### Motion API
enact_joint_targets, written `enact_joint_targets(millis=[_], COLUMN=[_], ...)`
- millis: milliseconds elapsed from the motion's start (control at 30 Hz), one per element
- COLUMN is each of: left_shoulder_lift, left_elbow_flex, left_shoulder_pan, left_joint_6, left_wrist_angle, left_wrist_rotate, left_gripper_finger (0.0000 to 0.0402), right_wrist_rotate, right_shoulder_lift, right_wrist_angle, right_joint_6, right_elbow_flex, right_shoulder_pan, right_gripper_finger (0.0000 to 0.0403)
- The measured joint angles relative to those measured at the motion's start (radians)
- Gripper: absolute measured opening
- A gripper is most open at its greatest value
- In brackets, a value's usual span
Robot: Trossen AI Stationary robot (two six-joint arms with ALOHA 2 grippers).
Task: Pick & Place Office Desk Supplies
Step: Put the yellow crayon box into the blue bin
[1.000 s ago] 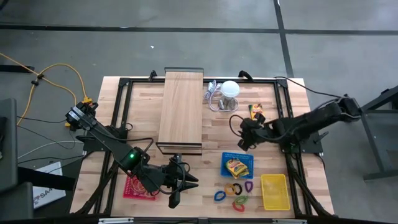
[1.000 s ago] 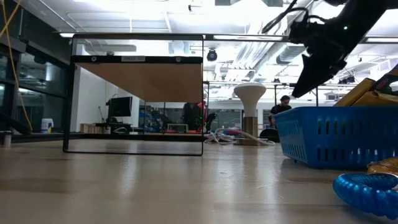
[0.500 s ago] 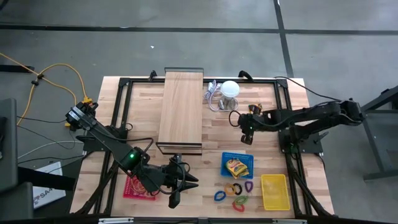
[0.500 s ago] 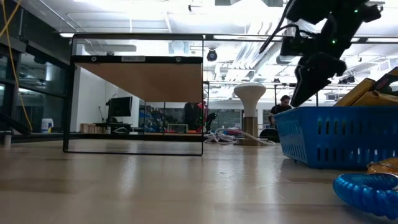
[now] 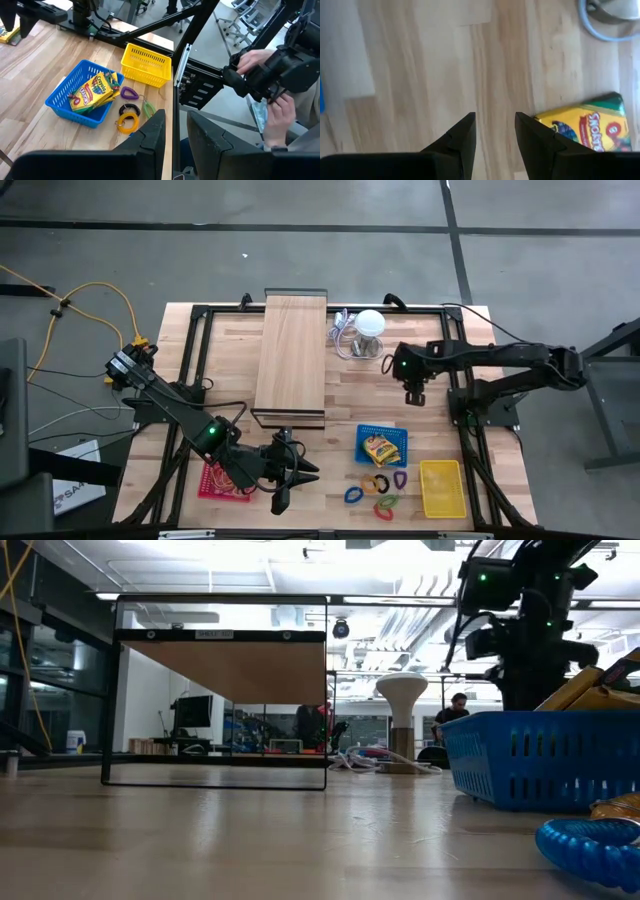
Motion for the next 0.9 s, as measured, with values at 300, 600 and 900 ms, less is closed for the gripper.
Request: enact_joint_targets(millis=[300,600,900], left_shoulder_lift=[0.000,0.000,0.000], left_elbow_flex=[0.000,0.000,0.000], left_shoulder_pan=[0.000,0.000,0.000], left_joint_6=[0.000,0.000,0.000], left_wrist_angle=[0.000,0.000,0.000], left_wrist_rotate=[0.000,0.000,0.000], left_gripper_finger=[0.0077,0.0077,0.0077], right_wrist_rotate=[0.035,0.084,0.085], right_shoulder_lift=[0.000,0.000,0.000], right_wrist_angle=[-0.061,-0.103,-0.111], right_joint_6=[-0.154,-0.154,-0.161], right_elbow_flex=[0.000,0.000,-0.036], right_shoulder_pan=[-0.003,-0.003,-0.004], right_gripper_finger=[0.0125,0.0125,0.0125])
